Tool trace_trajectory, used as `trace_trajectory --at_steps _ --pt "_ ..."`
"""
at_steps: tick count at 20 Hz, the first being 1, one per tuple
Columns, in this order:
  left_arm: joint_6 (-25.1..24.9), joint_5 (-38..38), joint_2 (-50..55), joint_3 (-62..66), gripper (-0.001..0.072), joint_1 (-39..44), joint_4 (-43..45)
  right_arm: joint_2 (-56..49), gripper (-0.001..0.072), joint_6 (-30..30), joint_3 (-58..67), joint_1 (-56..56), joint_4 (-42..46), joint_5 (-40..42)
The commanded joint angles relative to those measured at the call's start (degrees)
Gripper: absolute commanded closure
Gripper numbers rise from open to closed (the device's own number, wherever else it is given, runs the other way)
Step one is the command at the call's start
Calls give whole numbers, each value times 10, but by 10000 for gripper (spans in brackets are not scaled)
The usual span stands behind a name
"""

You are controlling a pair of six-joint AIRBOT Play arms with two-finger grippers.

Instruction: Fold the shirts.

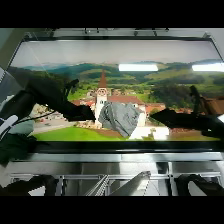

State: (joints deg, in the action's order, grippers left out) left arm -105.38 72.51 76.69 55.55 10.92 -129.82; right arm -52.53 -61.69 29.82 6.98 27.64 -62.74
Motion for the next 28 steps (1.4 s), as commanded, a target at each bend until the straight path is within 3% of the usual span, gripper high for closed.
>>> trace_trajectory --at_steps 1,8,9,10,11,12,13,15,21,25,28 --pt "-42 -71 39 -64 -8 11 -75 -153 224 35 11 -78 -60 66" --pt "-52 -72 186 62 10 85 -79 -298 233 34 100 -147 -93 124" --pt "-52 -65 203 78 11 91 -79 -307 254 34 110 -148 -101 126" --pt "-52 -59 215 89 11 96 -79 -314 355 34 118 -148 -106 128" --pt "-52 -54 224 97 12 99 -79 -319 375 34 124 -148 -110 131" --pt "-52 -50 230 104 13 100 -79 -323 443 34 128 -148 -115 132" --pt "-52 -49 233 106 147 100 -79 -324 622 35 131 -148 -114 133" --pt "-53 -49 232 107 694 99 -80 -324 700 39 132 -148 -115 133" --pt "-72 34 145 130 688 52 -88 -247 702 108 139 -99 -177 111" --pt "-66 109 -1 238 688 -28 -99 -56 702 178 152 26 -301 35" --pt "-65 105 -91 341 687 -65 -99 99 701 204 178 113 -409 13"
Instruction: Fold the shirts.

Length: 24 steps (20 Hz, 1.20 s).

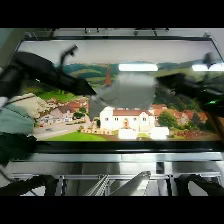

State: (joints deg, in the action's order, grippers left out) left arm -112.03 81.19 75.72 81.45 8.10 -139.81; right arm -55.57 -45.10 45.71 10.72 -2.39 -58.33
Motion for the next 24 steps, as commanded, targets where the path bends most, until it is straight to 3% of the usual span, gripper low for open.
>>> trace_trajectory --at_steps 1,4,7,11,15,16,17,18,19,22,24 --pt "1 5 -106 113 687 -41 1 171 700 38 32 94 -119 -25" --pt "0 -41 -146 160 685 -28 4 246 691 40 42 101 -104 25" --pt "0 -38 -132 136 685 -2 8 240 692 3 40 84 -33 20" --pt "-24 -33 -63 16 685 40 8 175 699 -34 3 -4 77 9" --pt "-62 -68 31 -95 686 66 8 67 698 -47 -86 -83 132 58" --pt "-65 -81 55 -116 688 66 8 36 638 -51 -104 -86 139 68" --pt "-65 -80 77 -130 628 62 9 2 325 -70 -113 -82 157 72" --pt "-65 -70 98 -141 259 53 8 -26 209 -84 -111 -71 184 69" --pt "-64 -54 114 -144 -12 40 8 -46 209 -90 -107 -50 208 64" --pt "-64 4 136 -144 -11 -13 9 -67 209 -114 -98 40 261 42" --pt "-64 28 133 -145 -10 -45 26 -73 210 -160 -98 99 348 19"
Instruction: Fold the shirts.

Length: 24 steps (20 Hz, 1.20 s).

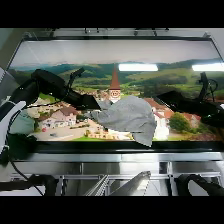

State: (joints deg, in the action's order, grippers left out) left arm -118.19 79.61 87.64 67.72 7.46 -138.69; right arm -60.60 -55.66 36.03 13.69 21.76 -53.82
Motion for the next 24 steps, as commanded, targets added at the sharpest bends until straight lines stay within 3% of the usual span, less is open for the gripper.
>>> trace_trajectory --at_steps 1,3,5,7,15,17,19,24 --pt "-2 46 14 -7 -10 -53 22 -31 210 -82 -1 92 165 -43" --pt "-2 45 13 -10 -9 -81 24 -51 212 -108 -6 120 240 -71" --pt "-2 44 13 -24 -9 -100 22 -76 214 -108 -23 126 249 -80" --pt "-2 51 13 -49 -8 -115 21 -106 350 -94 -44 114 234 -78" --pt "-6 47 13 -90 -8 -164 21 -237 359 -7 -49 -43 25 -25" --pt "-6 32 13 -90 -8 -178 21 -254 494 29 -44 -63 -39 -25" --pt "-5 8 13 -90 -8 -184 20 -253 685 49 -36 -64 -69 -26" --pt "-5 -93 21 -90 -7 -129 10 -229 700 47 -27 -63 -68 -29"
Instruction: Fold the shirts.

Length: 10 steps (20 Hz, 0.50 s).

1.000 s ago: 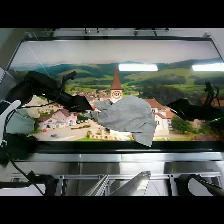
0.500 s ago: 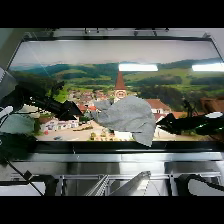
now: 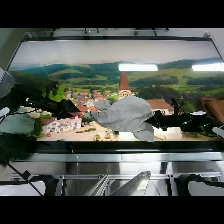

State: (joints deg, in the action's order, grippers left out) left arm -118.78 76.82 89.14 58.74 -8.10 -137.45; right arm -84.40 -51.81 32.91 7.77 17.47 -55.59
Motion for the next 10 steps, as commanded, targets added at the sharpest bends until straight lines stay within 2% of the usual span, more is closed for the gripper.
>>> trace_trajectory --at_steps 1,7,10 --pt "5 -83 15 0 -6 37 -3 10 700 9 5 -4 -26 -15" --pt "15 -80 105 0 11 52 -14 10 700 9 5 -4 -25 -30" --pt "-14 -78 110 1 13 52 -67 10 700 10 5 -4 -26 -30"
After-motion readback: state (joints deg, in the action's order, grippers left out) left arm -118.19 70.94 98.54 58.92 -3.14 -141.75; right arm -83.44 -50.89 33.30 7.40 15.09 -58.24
